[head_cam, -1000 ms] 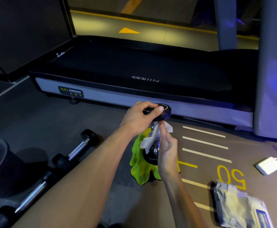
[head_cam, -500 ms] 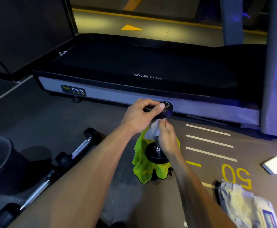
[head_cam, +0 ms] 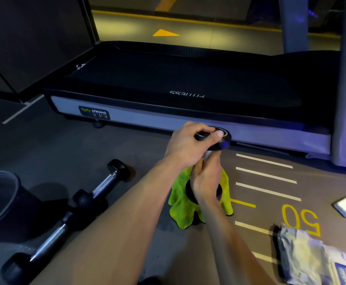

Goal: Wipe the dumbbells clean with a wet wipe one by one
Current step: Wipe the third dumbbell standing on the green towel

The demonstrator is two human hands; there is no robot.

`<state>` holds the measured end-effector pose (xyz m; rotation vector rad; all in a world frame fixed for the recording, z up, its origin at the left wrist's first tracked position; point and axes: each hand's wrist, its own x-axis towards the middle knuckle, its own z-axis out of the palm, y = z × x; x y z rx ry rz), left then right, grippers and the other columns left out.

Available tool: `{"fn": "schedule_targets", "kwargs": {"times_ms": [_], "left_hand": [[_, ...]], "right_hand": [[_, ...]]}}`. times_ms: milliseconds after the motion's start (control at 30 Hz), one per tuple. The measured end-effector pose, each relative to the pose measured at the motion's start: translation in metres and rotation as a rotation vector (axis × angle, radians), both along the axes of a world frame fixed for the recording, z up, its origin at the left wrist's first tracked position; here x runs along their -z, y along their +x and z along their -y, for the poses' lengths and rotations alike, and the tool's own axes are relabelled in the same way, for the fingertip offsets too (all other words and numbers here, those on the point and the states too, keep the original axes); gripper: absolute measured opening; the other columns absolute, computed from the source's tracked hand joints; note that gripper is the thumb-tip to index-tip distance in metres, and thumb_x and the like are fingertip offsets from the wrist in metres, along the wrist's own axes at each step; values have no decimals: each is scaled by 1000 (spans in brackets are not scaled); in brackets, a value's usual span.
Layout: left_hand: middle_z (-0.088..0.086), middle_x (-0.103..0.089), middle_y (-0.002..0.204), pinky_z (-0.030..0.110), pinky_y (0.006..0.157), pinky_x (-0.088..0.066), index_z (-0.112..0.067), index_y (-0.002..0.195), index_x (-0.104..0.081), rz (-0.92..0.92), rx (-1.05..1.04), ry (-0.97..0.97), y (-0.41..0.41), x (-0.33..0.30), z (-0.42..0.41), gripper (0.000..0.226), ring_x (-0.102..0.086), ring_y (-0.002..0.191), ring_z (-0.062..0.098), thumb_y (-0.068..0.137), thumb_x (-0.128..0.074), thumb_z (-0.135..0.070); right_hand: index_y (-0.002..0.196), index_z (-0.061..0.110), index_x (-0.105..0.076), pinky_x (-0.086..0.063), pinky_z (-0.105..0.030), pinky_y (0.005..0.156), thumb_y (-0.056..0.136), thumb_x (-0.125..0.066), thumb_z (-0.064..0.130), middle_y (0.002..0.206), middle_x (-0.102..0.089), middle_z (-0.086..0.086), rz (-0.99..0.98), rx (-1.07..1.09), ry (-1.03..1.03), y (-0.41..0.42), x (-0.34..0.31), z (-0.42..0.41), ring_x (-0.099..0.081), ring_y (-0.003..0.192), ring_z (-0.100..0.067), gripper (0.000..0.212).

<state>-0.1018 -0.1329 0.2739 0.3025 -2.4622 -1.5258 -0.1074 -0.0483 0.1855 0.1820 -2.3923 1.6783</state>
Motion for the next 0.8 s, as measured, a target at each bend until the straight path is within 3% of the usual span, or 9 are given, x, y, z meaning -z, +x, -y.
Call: {"fn": "schedule_targets", "kwargs": {"times_ms": [67,133,233,400,500,600,667,733,800], "left_hand": [[-15,-61,107,30,96,-51,-38,103,-76,3,-16,-3,-3,0,-1,25,-62,108,8,90,-69,-58],[-17,-60,105,28,95,-50,-41,101,-75,13,-24,-2,-6,-1,-2,23,-61,109,8,90,-67,-59],[-16,-61,107,23,92,-48,-41,100,-75,26,-37,15,-6,-1,0,23,-60,108,6,91,-66,-59],[-20,-61,110,3,78,-36,-38,102,-74,46,-29,61,3,-2,12,21,-57,99,-7,93,-66,-55],[-23,-60,112,-3,76,-34,-37,111,-76,51,-4,64,12,-3,13,26,-56,101,-11,93,-67,-54],[-24,-59,117,17,98,-42,-37,123,-72,41,-10,75,20,-3,14,34,-54,113,-3,95,-65,-53],[-13,-56,137,32,111,-43,-39,140,-59,64,-56,55,24,-1,13,51,-51,128,6,94,-60,-60],[-5,-50,150,39,113,-41,-37,152,-43,141,-131,47,30,1,9,68,-48,137,15,93,-52,-71],[-1,-59,139,41,106,-45,-33,147,-46,219,-196,85,33,6,6,67,-55,130,20,95,-39,-75]], "right_hand": [[125,15,-50,-32,-29,60,102,-49,31,85,-62,1,27,-129,62,-9,-4,-15,-53,71,-17,27],[107,16,-57,-34,-30,58,104,-49,36,79,-60,4,83,-221,102,-20,-8,-26,-55,74,-20,21],[86,26,-57,-45,-33,66,104,-42,54,78,-65,6,134,-339,155,-26,-3,-40,-62,78,-19,36],[115,27,-55,-51,-42,95,96,-49,62,110,-72,6,265,-586,377,-17,35,-70,-66,104,-15,41],[120,20,-55,-50,-28,95,96,-63,39,116,-71,13,298,-694,338,-19,36,-77,-64,108,2,31],[117,26,-60,-49,-25,93,88,-64,28,110,-73,18,358,-738,230,-17,28,-84,-66,104,-1,30],[116,24,-64,-52,-30,95,85,-65,28,110,-75,11,351,-711,169,-13,28,-81,-69,105,-9,31],[117,23,-66,-54,-40,97,89,-66,27,110,-76,3,338,-659,121,-7,27,-76,-71,105,-17,28],[113,24,-67,-54,-47,97,89,-67,36,105,-77,2,318,-603,104,-3,27,-69,-72,100,-19,26]]}}
